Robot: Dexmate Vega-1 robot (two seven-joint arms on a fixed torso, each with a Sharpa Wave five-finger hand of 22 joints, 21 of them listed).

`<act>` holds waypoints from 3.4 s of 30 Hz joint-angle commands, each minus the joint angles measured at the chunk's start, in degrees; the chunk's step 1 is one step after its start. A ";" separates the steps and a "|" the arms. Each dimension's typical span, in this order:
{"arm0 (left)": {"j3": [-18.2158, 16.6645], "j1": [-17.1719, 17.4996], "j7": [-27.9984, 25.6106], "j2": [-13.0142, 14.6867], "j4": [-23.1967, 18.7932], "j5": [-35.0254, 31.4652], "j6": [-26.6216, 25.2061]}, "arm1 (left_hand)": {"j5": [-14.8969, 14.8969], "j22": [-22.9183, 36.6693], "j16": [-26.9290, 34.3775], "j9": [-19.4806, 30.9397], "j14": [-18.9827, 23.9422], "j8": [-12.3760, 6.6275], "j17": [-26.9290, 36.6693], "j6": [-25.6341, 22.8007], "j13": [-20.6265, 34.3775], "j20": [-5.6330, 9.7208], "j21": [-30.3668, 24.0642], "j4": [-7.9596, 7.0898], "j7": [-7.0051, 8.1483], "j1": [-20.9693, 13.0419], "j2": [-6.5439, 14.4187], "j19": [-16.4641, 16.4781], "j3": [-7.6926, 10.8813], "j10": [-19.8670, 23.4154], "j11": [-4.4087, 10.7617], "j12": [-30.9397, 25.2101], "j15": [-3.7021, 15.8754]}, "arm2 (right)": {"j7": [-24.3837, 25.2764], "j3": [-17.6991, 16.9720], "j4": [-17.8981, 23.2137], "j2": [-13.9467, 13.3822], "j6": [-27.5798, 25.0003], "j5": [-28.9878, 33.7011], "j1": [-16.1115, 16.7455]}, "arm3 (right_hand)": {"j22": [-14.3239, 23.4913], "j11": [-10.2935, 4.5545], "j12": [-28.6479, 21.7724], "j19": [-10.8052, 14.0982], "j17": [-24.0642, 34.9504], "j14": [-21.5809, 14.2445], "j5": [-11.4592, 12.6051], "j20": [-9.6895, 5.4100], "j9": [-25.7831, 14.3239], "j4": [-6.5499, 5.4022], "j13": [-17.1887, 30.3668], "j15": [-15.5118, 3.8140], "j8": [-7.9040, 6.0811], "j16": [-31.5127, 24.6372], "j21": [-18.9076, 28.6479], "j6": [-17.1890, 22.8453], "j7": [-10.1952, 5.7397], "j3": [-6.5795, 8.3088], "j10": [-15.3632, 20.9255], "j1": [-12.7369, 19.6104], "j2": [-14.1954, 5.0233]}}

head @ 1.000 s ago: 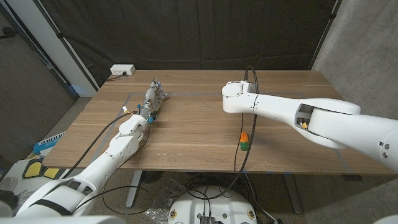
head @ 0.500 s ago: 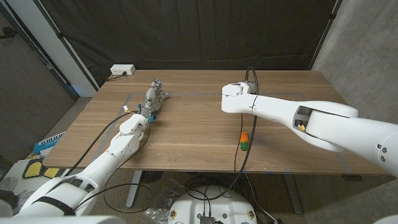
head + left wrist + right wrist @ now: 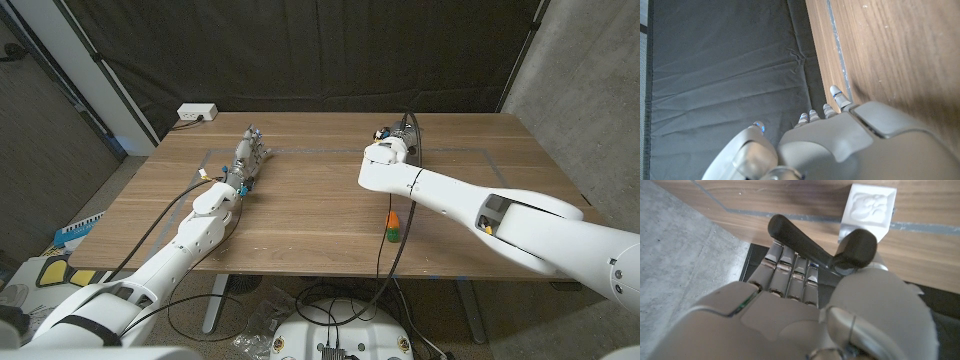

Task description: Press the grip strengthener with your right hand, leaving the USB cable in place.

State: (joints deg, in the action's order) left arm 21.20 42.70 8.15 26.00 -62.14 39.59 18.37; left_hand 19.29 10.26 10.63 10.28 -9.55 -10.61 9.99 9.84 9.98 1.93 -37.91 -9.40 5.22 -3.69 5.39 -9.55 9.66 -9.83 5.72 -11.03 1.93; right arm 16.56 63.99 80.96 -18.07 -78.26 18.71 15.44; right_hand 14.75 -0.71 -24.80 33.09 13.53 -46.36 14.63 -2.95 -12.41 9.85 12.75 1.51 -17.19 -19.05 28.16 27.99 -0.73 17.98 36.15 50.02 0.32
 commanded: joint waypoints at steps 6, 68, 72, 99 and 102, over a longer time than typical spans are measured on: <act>0.08 0.33 -0.37 0.46 -1.30 -0.29 -0.34 | 0.41 0.20 0.03 0.10 -17.19 -0.21 0.23 14.31 0.28 3.60 0.16 0.16 0.91 -0.13 2.60 -19.09 -0.07 -15.83 -0.67 -0.17 2.57 | 20.87 -12.59 5.38 0.38 8.43 -0.62 10.59 | 1.57 -5.15 -1.86 1.77 3.08 -12.31 0.19 -4.23 -1.11 -0.12 1.03 -15.33 -1.19 -3.23 3.58 2.87 -1.20 -0.72 8.11 11.00 -5.36; -0.56 1.93 -1.35 1.64 -4.32 -0.35 0.22 | 0.64 0.27 0.03 0.19 -17.42 -0.46 0.24 13.21 0.30 3.80 1.10 -0.02 1.62 -0.01 2.81 -18.78 -0.21 -15.81 -0.66 -0.26 2.73 | 24.59 -20.34 13.84 -6.42 26.98 -3.74 18.30 | 9.73 1.55 -4.32 29.11 12.30 -35.91 -1.64 -9.96 -6.88 -1.62 -1.60 -14.39 -5.67 -22.36 40.48 24.74 3.25 -9.05 27.71 32.64 -9.14; -0.52 2.04 -1.46 1.86 -4.81 -0.44 -0.01 | 0.65 0.27 0.03 0.19 -17.43 -0.45 0.24 13.19 0.30 3.77 1.15 -0.02 1.60 0.01 2.82 -18.75 -0.22 -15.82 -0.69 -0.26 2.79 | 25.21 -20.48 13.65 -6.66 28.22 -2.90 18.74 | 9.12 1.59 -4.08 29.31 12.28 -35.91 -1.72 -9.82 -6.88 -1.72 -1.71 -14.38 -5.49 -23.31 40.58 24.97 3.49 -9.15 27.91 32.87 -9.16; -1.24 3.21 -0.32 3.01 -5.36 0.69 -0.30 | 0.71 0.28 0.03 0.21 -17.43 -0.38 0.23 13.19 0.30 3.83 1.44 -0.01 1.55 -0.01 2.88 -18.69 -0.22 -15.85 -0.69 -0.27 2.81 | 27.97 -20.93 12.60 -5.00 28.52 1.15 20.50 | 5.68 0.99 -3.69 28.23 7.38 -35.23 -1.96 -9.74 -5.90 -2.57 -2.03 -14.46 -4.50 -22.74 39.98 27.28 4.75 -10.17 30.73 32.64 -8.92; -1.30 2.57 1.26 3.10 -3.95 1.17 -0.24 | 0.72 0.28 0.02 0.21 -17.44 -0.36 0.23 13.21 0.30 3.88 1.48 0.00 1.54 -0.03 2.90 -18.69 -0.21 -15.86 -0.63 -0.26 2.84 | 28.06 -20.56 12.66 -4.84 28.03 1.72 20.51 | 5.46 1.10 -3.54 28.27 7.01 -35.28 -1.97 -9.77 -5.96 -2.59 -2.04 -14.46 -4.46 -22.69 39.99 27.31 4.73 -10.24 30.65 32.65 -8.91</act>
State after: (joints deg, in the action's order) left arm 20.21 46.02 6.21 28.75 -68.41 39.42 18.02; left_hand 19.73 10.25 10.62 10.26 -9.55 -10.84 9.99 9.83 9.98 1.93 -36.59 -9.40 6.42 -3.69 5.39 -9.55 9.66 -10.13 5.42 -11.03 1.93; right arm 44.06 42.98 93.55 -23.82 -49.07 18.80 35.54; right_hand 20.22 6.02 -28.28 52.15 20.71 -63.28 12.80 2.02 -18.07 7.20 10.47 7.07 -21.63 -37.15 68.22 52.70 4.14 7.88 60.79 62.10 12.40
